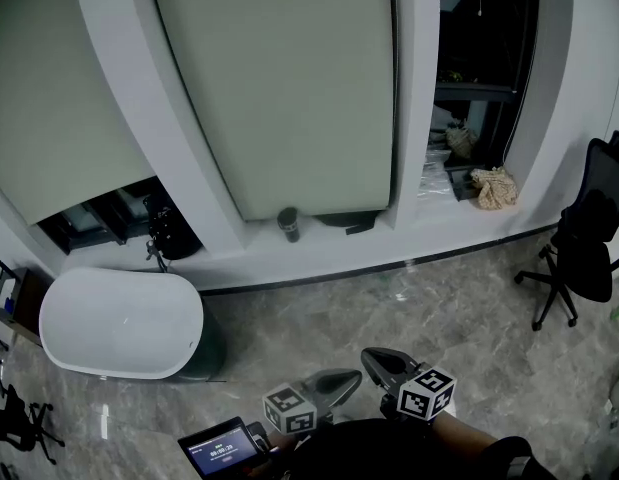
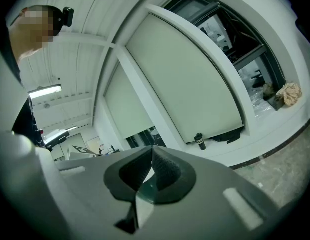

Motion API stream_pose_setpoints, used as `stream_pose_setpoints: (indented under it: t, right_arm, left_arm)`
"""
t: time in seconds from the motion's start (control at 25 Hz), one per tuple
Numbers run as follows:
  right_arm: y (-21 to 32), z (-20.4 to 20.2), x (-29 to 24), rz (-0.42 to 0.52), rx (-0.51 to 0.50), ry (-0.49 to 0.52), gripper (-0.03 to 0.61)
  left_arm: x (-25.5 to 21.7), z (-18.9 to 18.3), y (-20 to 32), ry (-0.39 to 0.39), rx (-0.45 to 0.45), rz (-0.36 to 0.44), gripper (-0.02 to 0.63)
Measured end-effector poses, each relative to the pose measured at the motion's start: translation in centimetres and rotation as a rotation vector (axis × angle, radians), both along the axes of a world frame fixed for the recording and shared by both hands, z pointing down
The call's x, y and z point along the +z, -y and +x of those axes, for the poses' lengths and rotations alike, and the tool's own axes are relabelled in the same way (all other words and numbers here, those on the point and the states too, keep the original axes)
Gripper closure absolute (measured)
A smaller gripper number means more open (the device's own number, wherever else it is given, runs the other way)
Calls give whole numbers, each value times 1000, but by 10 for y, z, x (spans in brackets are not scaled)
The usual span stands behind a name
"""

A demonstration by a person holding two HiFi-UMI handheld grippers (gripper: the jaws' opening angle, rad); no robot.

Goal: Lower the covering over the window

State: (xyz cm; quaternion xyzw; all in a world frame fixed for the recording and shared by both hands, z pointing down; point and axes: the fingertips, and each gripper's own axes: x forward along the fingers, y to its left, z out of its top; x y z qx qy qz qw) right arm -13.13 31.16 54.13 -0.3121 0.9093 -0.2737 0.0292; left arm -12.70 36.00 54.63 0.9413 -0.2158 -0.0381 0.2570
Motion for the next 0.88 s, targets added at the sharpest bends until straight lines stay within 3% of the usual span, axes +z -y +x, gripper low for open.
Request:
stream_pose_setpoints:
  t: [0.88]
  right_arm:
    - [-22, 4, 2, -13, -19, 11, 571]
  left_arm:
    - [4, 7, -25, -3, 20, -12, 614]
